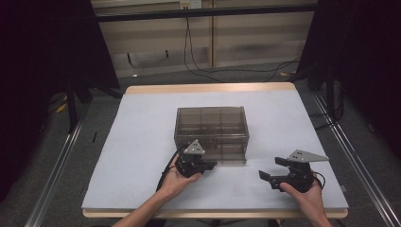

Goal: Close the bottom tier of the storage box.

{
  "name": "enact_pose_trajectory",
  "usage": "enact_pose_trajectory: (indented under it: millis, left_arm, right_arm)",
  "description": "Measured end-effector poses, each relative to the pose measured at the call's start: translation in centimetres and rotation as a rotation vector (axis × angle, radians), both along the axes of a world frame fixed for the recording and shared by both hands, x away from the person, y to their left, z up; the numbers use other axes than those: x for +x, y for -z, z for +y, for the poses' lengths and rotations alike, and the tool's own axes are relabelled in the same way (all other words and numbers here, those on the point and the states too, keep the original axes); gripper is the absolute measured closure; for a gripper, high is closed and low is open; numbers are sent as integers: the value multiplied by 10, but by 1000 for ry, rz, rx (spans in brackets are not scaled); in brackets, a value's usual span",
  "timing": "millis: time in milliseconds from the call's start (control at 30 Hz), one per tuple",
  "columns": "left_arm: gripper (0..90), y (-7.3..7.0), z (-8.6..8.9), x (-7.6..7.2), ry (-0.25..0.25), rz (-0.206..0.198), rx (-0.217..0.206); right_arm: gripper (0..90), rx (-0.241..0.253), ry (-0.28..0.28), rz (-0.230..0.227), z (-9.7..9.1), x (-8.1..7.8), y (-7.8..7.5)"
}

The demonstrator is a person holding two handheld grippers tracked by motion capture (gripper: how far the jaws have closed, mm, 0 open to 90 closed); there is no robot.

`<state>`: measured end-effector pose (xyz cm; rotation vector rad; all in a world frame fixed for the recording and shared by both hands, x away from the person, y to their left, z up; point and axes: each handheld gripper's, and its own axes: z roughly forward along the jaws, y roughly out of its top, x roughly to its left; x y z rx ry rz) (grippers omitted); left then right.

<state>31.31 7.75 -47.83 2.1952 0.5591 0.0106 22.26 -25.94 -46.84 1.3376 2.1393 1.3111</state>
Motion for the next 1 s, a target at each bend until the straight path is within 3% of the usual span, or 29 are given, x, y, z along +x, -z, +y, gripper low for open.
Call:
enact_pose_trajectory:
  millis: [267, 433, 1000]
  left_arm:
    - [900, 1, 3, 4, -11, -2, -10]
    - [900, 1, 4, 5, -13, 4, 6]
    - [900, 1, 12, 13, -39, 6, -19]
  right_arm:
    - [124, 0, 0, 0, 0, 0, 0]
    - [124, 2, 0, 1, 0, 0, 0]
    - [120, 5, -7, 3, 0, 0, 0]
